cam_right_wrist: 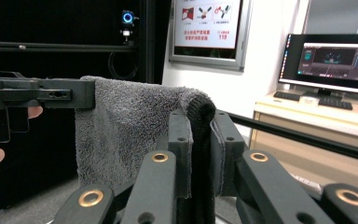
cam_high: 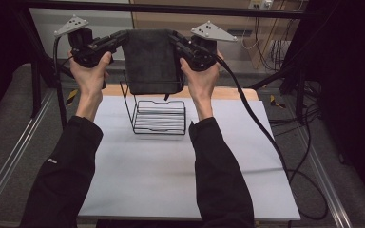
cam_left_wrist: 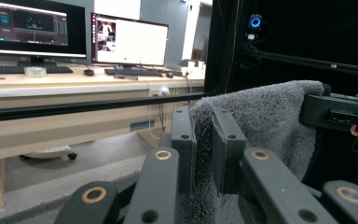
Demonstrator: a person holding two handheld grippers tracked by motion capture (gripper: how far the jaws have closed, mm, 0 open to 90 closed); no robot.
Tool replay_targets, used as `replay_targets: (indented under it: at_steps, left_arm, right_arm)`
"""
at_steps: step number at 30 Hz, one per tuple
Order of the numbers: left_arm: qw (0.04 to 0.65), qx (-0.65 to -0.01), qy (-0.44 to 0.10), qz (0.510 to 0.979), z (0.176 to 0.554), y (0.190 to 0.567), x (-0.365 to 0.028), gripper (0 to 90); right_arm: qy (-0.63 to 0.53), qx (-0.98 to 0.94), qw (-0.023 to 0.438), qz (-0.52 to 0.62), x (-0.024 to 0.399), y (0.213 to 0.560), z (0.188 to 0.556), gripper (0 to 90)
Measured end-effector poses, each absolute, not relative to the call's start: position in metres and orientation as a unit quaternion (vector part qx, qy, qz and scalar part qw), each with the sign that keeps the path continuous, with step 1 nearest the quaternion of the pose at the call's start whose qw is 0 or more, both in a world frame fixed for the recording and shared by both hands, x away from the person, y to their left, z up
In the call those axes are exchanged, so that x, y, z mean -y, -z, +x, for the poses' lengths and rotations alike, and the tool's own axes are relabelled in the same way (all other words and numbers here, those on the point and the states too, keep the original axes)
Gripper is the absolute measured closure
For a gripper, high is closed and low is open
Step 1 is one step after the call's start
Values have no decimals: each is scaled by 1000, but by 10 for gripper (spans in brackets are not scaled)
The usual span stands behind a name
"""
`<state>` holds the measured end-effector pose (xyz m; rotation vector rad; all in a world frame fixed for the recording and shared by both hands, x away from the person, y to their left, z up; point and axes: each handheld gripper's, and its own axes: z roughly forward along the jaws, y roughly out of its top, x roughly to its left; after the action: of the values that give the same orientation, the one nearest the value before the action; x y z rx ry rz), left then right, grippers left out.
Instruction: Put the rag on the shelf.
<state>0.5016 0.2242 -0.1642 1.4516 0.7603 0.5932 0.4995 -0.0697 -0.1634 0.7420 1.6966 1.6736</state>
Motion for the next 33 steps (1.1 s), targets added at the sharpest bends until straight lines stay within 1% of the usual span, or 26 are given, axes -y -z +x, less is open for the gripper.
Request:
replay_targets:
  at_steps: [20,33]
  left_arm:
    - [630,-316,-245,666,483,195,-225,807]
    - [621,-308,-238,680,474,202,-229,807]
  right_arm:
    - [-636,-655,286,290,78,200,488,810]
    - [-634,-665,279,278,80,208,479,809]
